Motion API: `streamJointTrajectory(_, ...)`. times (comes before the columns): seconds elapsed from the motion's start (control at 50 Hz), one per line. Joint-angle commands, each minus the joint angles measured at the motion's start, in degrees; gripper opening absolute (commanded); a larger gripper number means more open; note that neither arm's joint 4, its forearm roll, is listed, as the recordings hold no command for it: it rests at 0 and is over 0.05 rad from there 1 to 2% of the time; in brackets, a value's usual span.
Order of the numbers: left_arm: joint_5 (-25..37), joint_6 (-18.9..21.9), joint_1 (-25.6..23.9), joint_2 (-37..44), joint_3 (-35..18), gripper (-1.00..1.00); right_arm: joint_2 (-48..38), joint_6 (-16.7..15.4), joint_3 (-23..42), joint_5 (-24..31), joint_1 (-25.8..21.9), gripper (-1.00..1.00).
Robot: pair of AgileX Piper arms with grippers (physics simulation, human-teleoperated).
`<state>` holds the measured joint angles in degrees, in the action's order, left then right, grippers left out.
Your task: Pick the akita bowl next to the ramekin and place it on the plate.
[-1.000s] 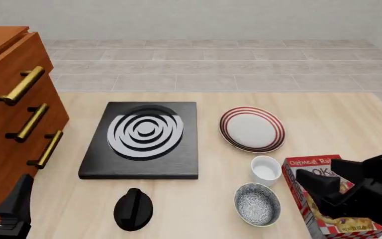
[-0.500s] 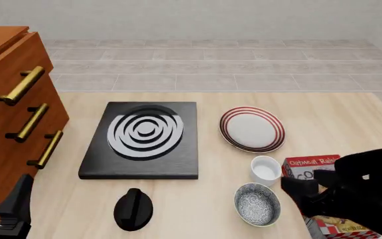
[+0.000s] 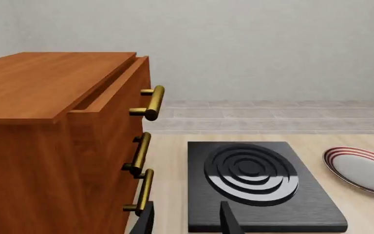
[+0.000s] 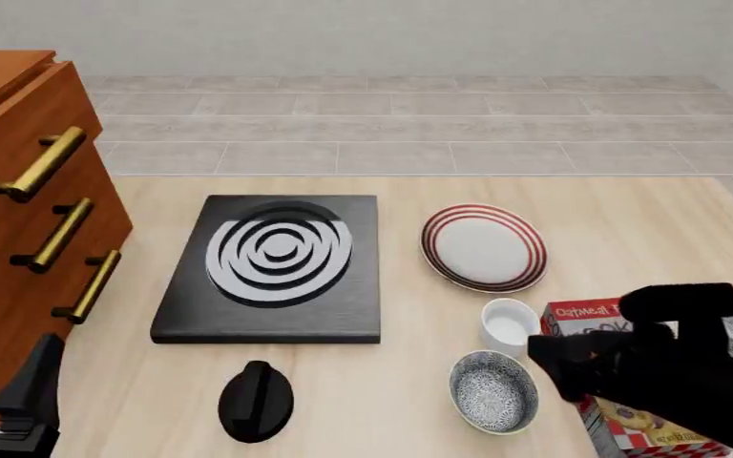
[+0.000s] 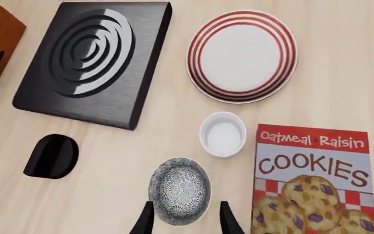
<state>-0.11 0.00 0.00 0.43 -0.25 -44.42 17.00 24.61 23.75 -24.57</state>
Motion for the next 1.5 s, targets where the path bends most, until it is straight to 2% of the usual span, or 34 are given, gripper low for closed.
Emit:
streamJointTrajectory(0.02,0.0,0.0,0.0,0.0,0.0,1.0,-3.92,-0.21,-0.59,-3.17,2.81,1.0)
streamJointTrajectory(0.34,0.0,0.0,0.0,0.0,0.0,1.0,-8.04,-0.84,-1.41,-6.69,4.37,1.0)
streamJointTrajectory(0.8,0.0,0.0,0.0,0.0,0.0,1.0,-8.9,0.0,-3.38,-8.85,3.43,1.0)
streamJointTrajectory(1.32,0.0,0.0,0.0,0.0,0.0,1.0,-11.89,4.04,-6.59,-14.47,1.55,1.0)
streamJointTrajectory(1.5,0.0,0.0,0.0,0.0,0.0,1.0,-14.16,4.19,-6.89,-17.1,1.89,1.0)
